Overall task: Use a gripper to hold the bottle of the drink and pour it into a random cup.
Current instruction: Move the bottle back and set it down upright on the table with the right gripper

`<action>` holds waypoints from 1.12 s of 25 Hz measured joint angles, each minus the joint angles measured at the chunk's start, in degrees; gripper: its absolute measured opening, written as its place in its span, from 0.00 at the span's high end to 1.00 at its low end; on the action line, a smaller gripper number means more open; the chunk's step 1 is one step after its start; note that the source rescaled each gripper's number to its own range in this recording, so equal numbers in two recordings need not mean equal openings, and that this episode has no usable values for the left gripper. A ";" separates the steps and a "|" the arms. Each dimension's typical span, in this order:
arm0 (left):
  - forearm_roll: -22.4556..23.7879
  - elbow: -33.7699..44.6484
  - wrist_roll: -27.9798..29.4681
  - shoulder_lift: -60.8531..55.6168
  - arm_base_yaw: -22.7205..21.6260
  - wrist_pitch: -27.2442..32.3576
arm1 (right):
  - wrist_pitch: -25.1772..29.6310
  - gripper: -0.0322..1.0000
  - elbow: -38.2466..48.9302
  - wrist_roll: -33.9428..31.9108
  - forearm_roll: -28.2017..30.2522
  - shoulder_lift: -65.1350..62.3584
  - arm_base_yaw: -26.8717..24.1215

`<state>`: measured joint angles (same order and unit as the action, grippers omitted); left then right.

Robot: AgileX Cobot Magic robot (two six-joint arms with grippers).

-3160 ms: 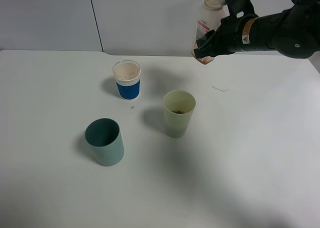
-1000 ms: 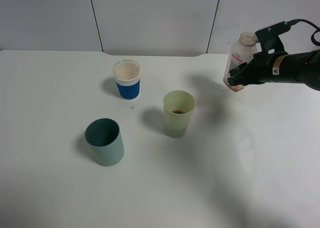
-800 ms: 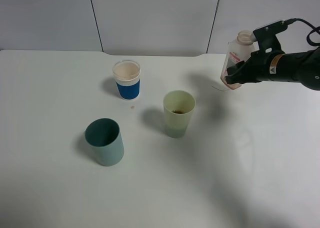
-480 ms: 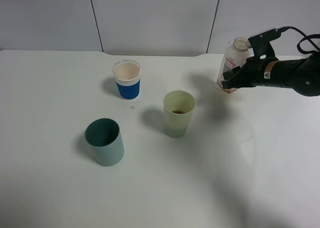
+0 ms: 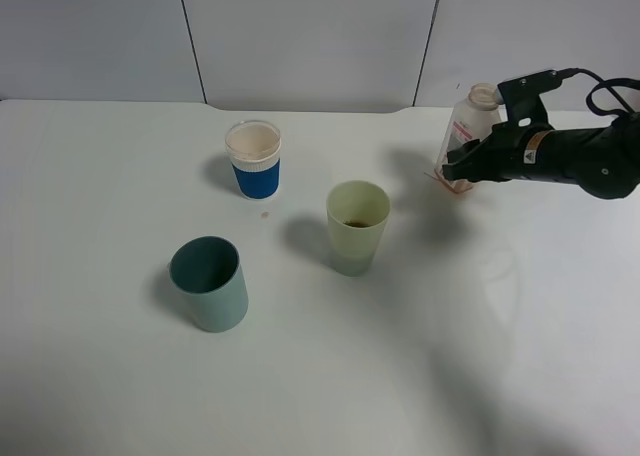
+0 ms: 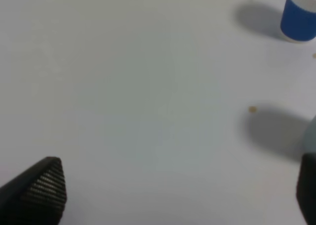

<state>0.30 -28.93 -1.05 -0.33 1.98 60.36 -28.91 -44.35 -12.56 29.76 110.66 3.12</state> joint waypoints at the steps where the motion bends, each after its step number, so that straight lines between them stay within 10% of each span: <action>1: 0.00 0.00 0.00 0.00 0.00 0.00 | 0.00 0.97 0.00 0.00 0.00 0.30 0.00; 20: 0.00 0.00 0.00 0.00 0.00 0.00 | -1.24 0.78 -0.22 0.00 -0.07 2.75 0.00; 28: 0.00 0.00 0.00 0.00 0.00 0.00 | -0.19 0.28 -0.22 0.00 -0.07 2.75 0.00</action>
<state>0.30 -28.93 -1.05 -0.33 1.98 60.36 -29.10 -44.57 -12.56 29.69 113.41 3.12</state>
